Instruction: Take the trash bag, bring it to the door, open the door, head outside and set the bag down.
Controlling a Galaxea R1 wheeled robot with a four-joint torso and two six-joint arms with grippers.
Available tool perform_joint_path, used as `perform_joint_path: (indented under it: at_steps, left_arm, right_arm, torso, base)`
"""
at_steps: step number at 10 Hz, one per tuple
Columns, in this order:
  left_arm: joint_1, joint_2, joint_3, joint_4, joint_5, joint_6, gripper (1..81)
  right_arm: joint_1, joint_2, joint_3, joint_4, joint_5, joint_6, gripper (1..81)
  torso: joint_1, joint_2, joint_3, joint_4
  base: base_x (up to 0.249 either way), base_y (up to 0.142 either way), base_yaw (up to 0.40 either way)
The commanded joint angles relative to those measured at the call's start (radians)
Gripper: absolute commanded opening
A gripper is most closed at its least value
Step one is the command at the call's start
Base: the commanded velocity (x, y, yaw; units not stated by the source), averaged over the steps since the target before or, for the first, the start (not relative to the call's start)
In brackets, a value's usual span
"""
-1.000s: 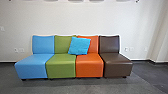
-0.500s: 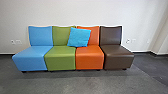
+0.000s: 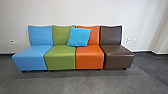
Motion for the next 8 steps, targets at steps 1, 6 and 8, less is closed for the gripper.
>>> perform_joint_path:
  at_steps: [1,6,8]
  left_arm:
    - [-0.113,0.013,0.005,-0.015,0.053,0.007,81.1]
    - [-0.112,0.019,0.0,-0.012,0.053,0.008,81.1]
    - [-0.11,0.021,-0.002,-0.011,0.051,0.008,81.1]
  right_arm:
    - [0.091,-0.034,0.019,0.03,-0.056,-0.001,81.1]
    - [0.088,-0.025,0.015,0.028,-0.054,-0.001,81.1]
    - [0.088,-0.02,0.015,0.026,-0.054,-0.001,81.1]
  torso:
    - [0.0,0.0,-0.093,-0.02]
    - [0.0,0.0,-0.221,-0.004]
    - [0.0,0.0,-0.192,-0.004]
  base:
    - [0.0,0.0,0.0]
    - [0.0,0.0,0.0]
    - [0.0,0.0,0.0]
